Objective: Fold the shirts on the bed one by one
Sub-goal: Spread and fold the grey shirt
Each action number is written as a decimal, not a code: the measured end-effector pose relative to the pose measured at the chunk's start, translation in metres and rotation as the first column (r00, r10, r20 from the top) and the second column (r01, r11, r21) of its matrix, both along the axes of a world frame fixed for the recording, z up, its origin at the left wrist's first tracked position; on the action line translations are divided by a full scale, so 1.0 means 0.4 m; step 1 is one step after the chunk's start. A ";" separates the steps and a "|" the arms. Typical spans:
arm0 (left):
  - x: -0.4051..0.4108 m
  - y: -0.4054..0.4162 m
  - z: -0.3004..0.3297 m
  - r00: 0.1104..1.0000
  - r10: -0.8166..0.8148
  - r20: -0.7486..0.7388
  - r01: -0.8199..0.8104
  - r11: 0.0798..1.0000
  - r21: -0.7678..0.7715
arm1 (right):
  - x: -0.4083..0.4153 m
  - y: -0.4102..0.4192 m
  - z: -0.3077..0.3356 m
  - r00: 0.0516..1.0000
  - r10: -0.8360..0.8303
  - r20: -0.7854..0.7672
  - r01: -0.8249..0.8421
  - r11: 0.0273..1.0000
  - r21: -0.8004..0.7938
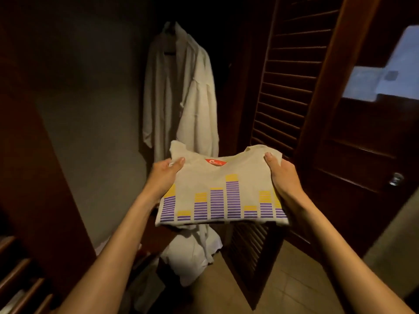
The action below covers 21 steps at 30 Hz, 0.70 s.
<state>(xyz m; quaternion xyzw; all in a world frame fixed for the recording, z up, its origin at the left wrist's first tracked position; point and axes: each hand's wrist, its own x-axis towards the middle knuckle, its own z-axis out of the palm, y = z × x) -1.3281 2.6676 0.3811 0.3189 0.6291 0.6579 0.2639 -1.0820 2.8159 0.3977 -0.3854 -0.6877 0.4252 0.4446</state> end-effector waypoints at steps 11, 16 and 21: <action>-0.309 0.058 -0.124 0.860 0.510 0.016 -0.510 0.860 -0.017 | -0.591 0.335 -0.118 0.858 0.513 0.000 -0.513 0.857 -0.053; -0.373 0.021 -0.179 0.711 0.703 -0.014 -0.702 0.710 -0.054 | -0.786 0.337 -0.189 0.768 0.641 -0.002 -0.639 0.765 -0.080; -0.450 -0.026 -0.240 0.574 0.812 -0.104 -0.818 0.565 -0.104 | -0.959 0.314 -0.281 0.669 0.743 0.005 -0.731 0.660 -0.172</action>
